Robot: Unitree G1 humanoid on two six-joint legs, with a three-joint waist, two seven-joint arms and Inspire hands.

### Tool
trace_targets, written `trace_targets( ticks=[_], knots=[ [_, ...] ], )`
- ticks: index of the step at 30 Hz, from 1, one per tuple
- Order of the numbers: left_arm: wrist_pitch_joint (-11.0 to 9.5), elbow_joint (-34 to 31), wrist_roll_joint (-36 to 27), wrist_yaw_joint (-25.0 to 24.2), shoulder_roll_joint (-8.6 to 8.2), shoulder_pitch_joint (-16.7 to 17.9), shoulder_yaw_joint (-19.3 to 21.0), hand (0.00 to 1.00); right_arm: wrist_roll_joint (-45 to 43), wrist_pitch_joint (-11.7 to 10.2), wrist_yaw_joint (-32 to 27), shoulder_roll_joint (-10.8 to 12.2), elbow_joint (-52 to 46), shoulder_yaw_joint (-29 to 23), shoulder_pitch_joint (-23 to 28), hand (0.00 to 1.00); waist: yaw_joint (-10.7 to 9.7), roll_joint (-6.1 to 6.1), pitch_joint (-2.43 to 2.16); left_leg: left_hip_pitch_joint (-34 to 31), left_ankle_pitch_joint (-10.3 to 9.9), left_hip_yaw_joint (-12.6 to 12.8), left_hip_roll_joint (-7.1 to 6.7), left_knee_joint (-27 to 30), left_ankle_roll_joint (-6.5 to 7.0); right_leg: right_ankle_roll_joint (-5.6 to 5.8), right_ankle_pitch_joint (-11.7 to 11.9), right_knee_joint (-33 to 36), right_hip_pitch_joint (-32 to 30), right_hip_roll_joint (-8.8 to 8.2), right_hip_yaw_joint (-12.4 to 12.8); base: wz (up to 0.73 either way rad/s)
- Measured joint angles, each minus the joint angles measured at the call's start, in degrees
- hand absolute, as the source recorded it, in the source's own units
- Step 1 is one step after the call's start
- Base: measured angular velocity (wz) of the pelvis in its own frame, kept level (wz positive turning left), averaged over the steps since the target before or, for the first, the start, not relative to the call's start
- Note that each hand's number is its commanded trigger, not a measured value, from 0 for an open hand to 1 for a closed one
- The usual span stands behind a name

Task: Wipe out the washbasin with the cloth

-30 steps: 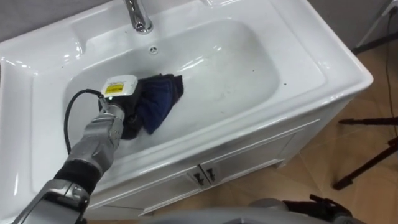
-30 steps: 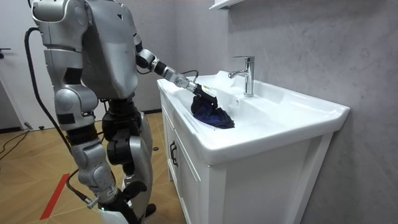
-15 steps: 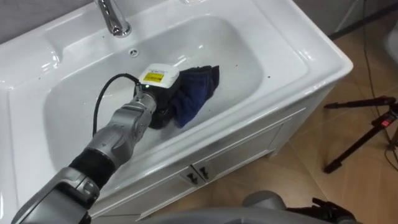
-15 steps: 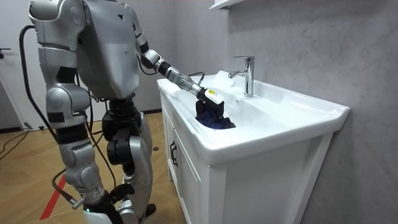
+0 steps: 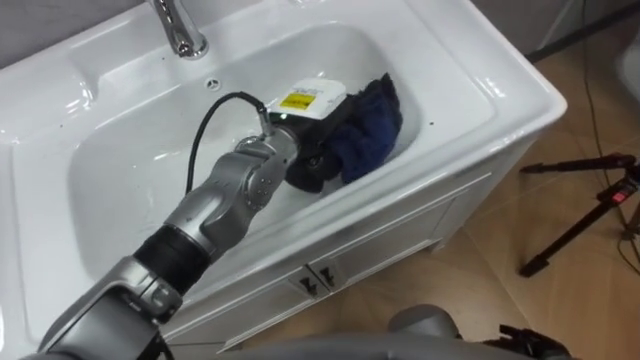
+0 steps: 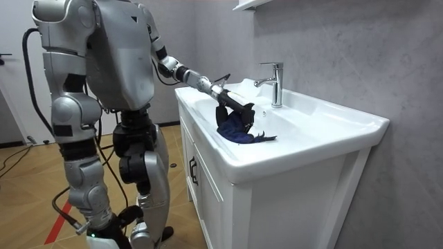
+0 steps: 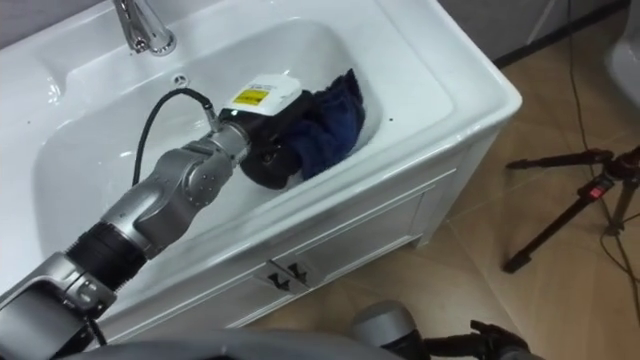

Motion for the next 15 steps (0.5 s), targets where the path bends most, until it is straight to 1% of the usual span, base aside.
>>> trace_targets(
  ticks=[2,4,6,10,12,15],
  knots=[
    [0.0,-1.9,0.0,0.0,-0.09,-0.2,0.0,1.0,0.0,0.0,-0.3,-0.1,0.1,0.0,0.1,0.0,0.0,0.02,-0.01,-0.3,0.0,-0.1,0.06,0.3,0.0,-0.02,0.0,0.0,-0.1,0.03,-0.1,0.03],
    [-0.7,-3.2,-0.4,0.0,-0.2,-0.9,0.0,1.0,0.0,0.1,-0.7,-0.2,0.3,0.0,0.1,0.0,0.0,0.01,0.0,-0.6,0.0,-0.2,0.12,0.6,0.01,-0.04,0.0,0.0,-0.1,0.06,-0.3,0.05],
    [-1.1,-3.4,-0.6,0.0,-0.34,-1.4,0.0,1.0,0.0,0.1,-1.1,-0.2,0.1,0.5,-0.1,0.0,0.0,0.0,0.0,-0.7,0.0,-0.2,0.12,0.8,0.01,-0.04,0.0,0.0,-0.1,0.03,-0.2,0.0],
    [-1.1,-3.4,-0.6,0.0,-0.46,-1.7,0.0,1.0,0.0,0.3,-1.3,-0.2,0.0,2.3,-0.2,0.0,0.1,-0.04,0.02,-0.6,0.0,-0.2,0.12,0.8,0.01,-0.04,0.0,0.0,-0.1,0.02,-0.2,0.0],
    [-1.1,-3.4,-0.6,0.0,-0.46,-1.7,0.0,1.0,0.1,0.7,-1.7,-0.2,0.0,4.0,-0.3,0.0,0.3,-0.07,0.03,-0.7,0.0,-0.2,0.11,0.8,0.01,-0.04,0.0,0.0,-0.5,0.02,-0.1,0.0],
    [-1.1,-3.4,-0.6,0.0,-0.38,-1.7,0.0,1.0,0.1,1.2,-1.8,-0.2,-0.1,4.4,-0.3,0.0,0.3,-0.11,0.05,-0.7,0.0,-0.2,0.1,0.8,0.0,-0.04,0.0,0.0,-0.6,0.0,-0.2,0.0]
  ],
)
